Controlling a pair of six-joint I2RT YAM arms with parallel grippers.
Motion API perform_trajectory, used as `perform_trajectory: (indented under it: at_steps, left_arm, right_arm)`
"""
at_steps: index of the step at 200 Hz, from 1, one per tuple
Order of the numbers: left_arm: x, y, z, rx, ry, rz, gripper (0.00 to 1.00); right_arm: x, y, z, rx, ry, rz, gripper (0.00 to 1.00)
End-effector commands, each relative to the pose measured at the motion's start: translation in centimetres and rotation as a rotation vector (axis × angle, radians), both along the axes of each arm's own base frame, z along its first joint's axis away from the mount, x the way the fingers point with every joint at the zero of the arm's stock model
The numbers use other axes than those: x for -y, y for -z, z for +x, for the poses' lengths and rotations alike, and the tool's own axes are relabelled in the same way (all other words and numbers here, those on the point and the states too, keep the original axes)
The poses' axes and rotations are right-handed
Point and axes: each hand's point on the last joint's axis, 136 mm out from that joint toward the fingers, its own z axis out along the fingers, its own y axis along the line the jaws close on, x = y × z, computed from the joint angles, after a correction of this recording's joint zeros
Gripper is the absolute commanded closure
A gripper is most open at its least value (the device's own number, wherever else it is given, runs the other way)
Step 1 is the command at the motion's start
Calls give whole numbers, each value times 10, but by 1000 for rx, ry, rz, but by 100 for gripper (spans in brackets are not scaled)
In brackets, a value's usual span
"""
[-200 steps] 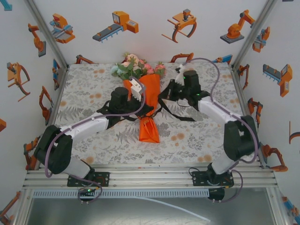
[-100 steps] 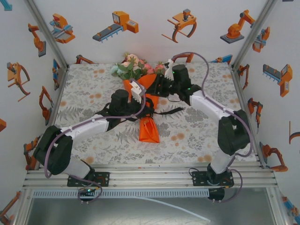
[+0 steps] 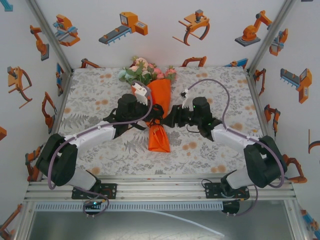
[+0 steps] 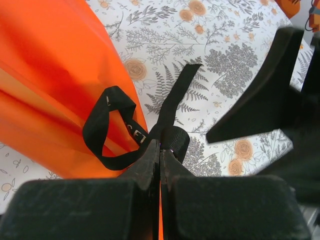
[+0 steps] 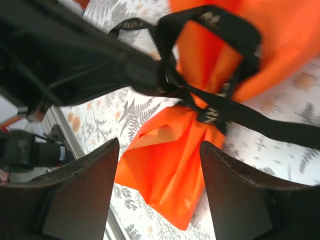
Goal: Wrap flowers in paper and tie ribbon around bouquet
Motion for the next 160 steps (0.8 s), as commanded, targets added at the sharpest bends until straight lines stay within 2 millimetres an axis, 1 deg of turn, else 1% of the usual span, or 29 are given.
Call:
perform_trajectory:
  at_steps: [1,28,45,57,69,91,104,107,116,137,150,160]
  left_arm:
    - [1,-13,7,-11,-33,-31,96]
    - [4,-16,8,-17,-21,-42,95]
    - [5,-17,7,-25,-18,-47,94]
    - [7,-20,7,-24,-12,-60,93]
    - [8,-22,7,-29,-4,-68,92]
    - [9,-22,7,-41,3,-63,90]
    - [7,-24,8,-35,2,-68,86]
    - [5,-25,8,-33,-1,-67,85]
    - [1,-30,10,-22,-10,-68,79]
    - [-19,-45,20,-3,-55,-67,59]
    - [-39,-51,32,-6,-136,-42,53]
    - [-56,-50,42,-16,-210,-7,52]
  right_arm:
    - [-15,-49,18,288,4,106,39]
    - [-30,-54,26,354,-32,138,41]
    - [-36,-54,29,375,-49,159,46]
    - [-38,-53,30,376,-54,163,51]
    - [-38,-52,31,375,-56,164,61]
    - [-38,-51,31,371,-50,168,87]
    - [-36,-49,30,367,-45,165,98]
    - [-35,-49,30,367,-43,163,100]
    - [-32,-46,30,363,-32,157,100]
    - [-22,-38,32,337,6,147,100]
    - [-20,-36,28,335,-2,145,100]
    - [-20,-35,25,332,-11,145,100]
